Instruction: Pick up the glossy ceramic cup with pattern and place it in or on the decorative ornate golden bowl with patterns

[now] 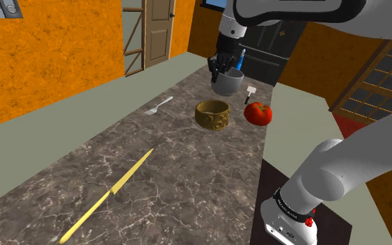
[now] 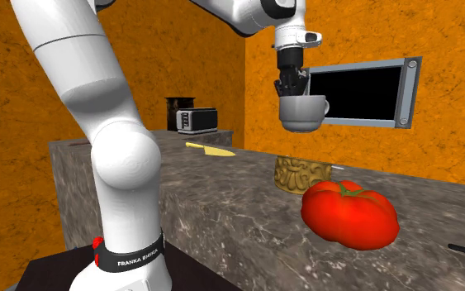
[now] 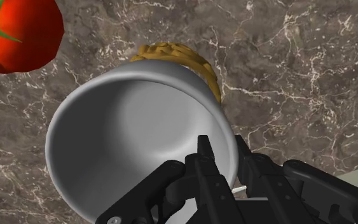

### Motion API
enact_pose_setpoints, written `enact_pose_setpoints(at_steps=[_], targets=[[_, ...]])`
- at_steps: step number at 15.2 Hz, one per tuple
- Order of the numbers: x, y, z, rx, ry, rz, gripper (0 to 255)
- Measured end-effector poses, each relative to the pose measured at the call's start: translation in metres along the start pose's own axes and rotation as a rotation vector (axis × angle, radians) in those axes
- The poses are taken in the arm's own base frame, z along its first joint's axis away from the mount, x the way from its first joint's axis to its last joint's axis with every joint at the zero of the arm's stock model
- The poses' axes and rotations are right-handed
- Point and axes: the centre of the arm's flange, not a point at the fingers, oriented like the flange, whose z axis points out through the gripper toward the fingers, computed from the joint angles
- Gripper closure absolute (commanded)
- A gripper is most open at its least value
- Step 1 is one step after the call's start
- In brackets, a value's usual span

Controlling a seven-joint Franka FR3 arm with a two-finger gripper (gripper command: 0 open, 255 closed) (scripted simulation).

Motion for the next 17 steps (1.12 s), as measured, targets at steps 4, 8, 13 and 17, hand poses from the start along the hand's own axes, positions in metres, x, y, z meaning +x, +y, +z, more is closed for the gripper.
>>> enact_pose_setpoints(at_steps=[4,8,13,17], targets=[[0.000,0.000,0.022,0.000,0.000,0.000,255],[-0.002,-0.001,0.042,0.000,0.000,0.000,255],[-0.003,-0.001,0.064,0.000,0.000,0.000,255],[-0.003,-0.001,0.065,0.000,0.000,0.000,255]])
